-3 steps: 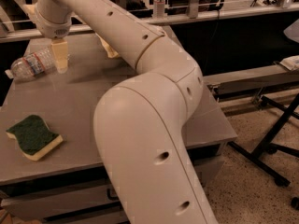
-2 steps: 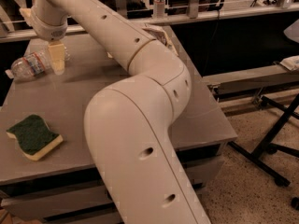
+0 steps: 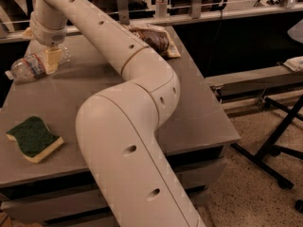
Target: Pick water bottle
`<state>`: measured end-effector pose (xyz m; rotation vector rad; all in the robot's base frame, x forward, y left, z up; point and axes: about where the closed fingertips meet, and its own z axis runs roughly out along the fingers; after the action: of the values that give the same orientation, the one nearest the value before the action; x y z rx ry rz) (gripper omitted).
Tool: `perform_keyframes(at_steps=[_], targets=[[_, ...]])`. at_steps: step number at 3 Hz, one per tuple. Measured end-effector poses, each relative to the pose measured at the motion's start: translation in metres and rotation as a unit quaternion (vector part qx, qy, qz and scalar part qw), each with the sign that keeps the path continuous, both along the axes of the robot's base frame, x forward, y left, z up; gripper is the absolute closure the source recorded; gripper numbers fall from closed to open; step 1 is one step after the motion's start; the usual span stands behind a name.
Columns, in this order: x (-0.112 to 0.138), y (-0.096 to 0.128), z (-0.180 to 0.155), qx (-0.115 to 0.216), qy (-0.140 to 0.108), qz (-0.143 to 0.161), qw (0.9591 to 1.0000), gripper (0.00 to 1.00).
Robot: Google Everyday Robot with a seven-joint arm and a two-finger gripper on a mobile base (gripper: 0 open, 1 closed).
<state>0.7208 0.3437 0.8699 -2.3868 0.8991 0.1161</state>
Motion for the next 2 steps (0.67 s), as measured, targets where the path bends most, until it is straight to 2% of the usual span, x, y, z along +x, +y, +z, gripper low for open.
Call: perform_keyframes(at_steps=[1, 2], targets=[[-0.011, 0.007, -0.008, -0.002, 0.021, 0.038, 0.9991, 0.61], [-0.03, 0.015, -0.014, 0.006, 0.049, 0.103, 0.9934, 0.85]])
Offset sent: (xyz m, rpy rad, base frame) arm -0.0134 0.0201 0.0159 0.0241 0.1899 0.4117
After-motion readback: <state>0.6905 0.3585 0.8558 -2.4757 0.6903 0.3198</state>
